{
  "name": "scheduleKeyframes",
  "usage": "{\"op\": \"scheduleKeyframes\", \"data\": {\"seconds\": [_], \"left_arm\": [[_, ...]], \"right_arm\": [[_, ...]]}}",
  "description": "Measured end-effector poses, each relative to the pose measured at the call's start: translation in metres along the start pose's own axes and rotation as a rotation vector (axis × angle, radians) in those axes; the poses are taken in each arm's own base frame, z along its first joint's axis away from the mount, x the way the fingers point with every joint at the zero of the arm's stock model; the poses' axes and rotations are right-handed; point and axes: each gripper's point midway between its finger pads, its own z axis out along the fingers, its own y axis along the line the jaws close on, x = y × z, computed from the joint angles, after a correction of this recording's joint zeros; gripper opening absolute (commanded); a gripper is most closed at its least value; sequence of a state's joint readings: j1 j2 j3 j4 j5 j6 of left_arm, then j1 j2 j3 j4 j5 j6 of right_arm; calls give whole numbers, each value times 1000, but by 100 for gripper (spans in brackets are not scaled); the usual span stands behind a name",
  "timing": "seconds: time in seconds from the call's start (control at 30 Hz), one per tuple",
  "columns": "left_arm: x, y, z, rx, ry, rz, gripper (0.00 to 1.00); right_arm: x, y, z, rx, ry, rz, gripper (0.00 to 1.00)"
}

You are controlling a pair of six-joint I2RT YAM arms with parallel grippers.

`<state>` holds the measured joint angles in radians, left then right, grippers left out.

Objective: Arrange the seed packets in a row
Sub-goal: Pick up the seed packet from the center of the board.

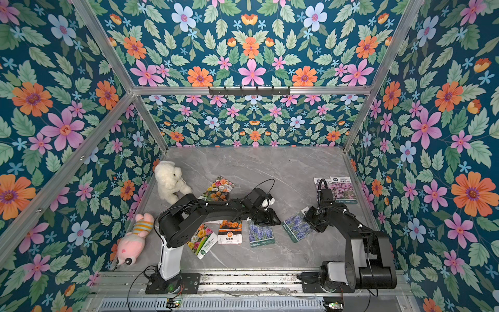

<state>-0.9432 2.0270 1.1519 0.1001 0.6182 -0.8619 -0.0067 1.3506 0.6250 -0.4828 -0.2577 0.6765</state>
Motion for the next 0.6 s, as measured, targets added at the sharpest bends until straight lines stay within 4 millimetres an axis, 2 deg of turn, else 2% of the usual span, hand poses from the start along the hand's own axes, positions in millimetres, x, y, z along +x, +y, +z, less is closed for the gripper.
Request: {"op": "scheduleKeyframes", "data": {"seconds": [0.37,0.47,0.6], "left_arm": [[-19,-10,18,55,-24,8,26],[-21,-12,20,60,-27,11,19],[-24,-14,18,62,-34,13,2]], "right_arm": [[-5,14,5,-63,7,-22,47],[-4,14,5,-66,8,-33,47],[-4,15,3,-77,-6,-38,47]]}}
